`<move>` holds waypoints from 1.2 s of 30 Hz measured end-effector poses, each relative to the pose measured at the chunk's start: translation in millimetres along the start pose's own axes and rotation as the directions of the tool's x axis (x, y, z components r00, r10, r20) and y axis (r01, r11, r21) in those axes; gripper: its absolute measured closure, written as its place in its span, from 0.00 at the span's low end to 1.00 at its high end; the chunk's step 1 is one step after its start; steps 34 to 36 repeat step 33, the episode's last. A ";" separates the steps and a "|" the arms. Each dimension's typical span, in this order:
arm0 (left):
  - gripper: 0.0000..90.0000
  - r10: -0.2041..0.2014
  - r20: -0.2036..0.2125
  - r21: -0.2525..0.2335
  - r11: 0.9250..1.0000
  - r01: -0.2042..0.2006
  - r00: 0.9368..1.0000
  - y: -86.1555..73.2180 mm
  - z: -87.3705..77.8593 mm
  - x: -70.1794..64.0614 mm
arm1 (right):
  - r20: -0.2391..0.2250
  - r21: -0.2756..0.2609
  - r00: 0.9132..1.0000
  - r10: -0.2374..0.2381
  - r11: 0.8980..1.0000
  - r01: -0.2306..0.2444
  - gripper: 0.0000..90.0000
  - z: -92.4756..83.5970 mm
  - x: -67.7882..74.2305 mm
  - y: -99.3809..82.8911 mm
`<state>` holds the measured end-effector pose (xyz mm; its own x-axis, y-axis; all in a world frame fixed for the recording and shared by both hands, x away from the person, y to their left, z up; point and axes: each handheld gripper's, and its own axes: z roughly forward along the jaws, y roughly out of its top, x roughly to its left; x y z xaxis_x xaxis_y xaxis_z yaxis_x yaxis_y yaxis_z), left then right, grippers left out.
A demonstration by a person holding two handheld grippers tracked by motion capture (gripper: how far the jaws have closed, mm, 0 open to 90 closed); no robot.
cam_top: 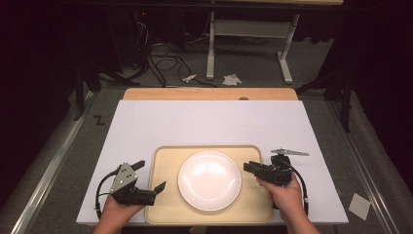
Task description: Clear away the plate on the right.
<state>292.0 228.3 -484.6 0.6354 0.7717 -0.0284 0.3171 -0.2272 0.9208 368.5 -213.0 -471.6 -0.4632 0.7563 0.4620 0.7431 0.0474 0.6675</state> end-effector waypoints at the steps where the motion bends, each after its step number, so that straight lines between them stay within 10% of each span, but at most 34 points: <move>1: 0.01 -0.004 -0.001 0.001 1.000 0.004 1.000 0.4 -0.1 0.0 | 0.008 -0.013 1.000 -0.013 1.000 0.013 0.72 -3.0 0.6 0.9; 13: 0.01 -0.017 0.006 -0.028 0.999 0.017 1.000 7.6 -0.2 -7.7 | 0.143 -0.168 0.972 -0.186 0.963 0.209 0.44 -61.2 5.3 16.0; 23: 0.00 -0.018 0.013 -0.033 0.999 0.019 1.000 10.7 4.3 -17.2 | 0.234 -0.263 0.940 -0.248 0.914 0.307 0.01 -86.1 -1.8 -5.9; 36: 0.00 -0.019 0.014 -0.024 1.000 0.019 1.000 10.2 6.3 -17.3 | 0.244 -0.231 0.924 -0.295 0.907 0.351 0.00 -79.8 4.3 -13.8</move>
